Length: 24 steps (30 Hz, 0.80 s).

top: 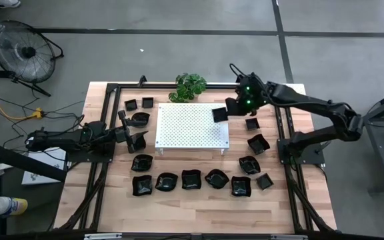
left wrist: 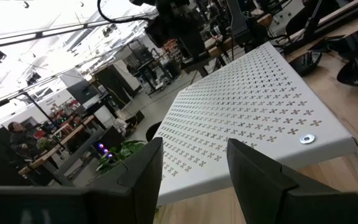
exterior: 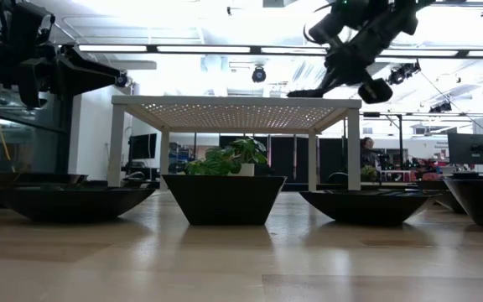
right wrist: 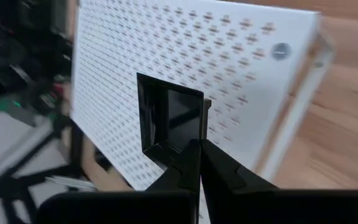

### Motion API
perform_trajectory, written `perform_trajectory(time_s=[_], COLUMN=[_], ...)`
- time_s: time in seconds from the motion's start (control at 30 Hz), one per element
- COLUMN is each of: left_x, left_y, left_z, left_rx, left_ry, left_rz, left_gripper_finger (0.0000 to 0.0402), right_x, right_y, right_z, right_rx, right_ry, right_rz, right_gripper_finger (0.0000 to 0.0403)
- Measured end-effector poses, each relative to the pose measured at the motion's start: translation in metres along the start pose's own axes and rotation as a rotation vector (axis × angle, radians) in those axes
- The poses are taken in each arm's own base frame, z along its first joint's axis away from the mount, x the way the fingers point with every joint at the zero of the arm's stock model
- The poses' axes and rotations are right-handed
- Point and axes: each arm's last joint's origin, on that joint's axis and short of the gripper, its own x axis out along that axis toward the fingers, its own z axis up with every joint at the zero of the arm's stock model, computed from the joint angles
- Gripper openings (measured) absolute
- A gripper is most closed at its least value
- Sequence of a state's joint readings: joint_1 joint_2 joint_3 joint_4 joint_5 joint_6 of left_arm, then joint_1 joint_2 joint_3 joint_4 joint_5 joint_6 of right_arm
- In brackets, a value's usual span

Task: Pick & Place Mini shaped plates
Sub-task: Put the square plate on the shelf

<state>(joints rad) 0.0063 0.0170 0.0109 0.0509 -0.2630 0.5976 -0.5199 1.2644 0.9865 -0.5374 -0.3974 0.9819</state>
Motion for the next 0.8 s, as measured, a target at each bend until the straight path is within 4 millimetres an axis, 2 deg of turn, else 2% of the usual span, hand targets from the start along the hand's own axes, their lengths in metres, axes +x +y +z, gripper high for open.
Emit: perform_trajectory(time_s=[0.3, 0.8], left_x=[0.000, 0.000], left_y=[0.000, 0.000], left_z=[0.000, 0.000], left_rx=[0.000, 0.000], left_ry=[0.000, 0.000], left_rz=[0.000, 0.000], left_gripper_finger=[0.0175, 0.0175], right_x=[0.016, 0.016], right_y=[-0.018, -0.017], right_z=[-0.007, -0.006], right_rx=[0.096, 0.082], right_ry=[-0.015, -0.032], right_rz=[-0.018, -0.017], right_gripper_finger=[0.0000, 0.0010])
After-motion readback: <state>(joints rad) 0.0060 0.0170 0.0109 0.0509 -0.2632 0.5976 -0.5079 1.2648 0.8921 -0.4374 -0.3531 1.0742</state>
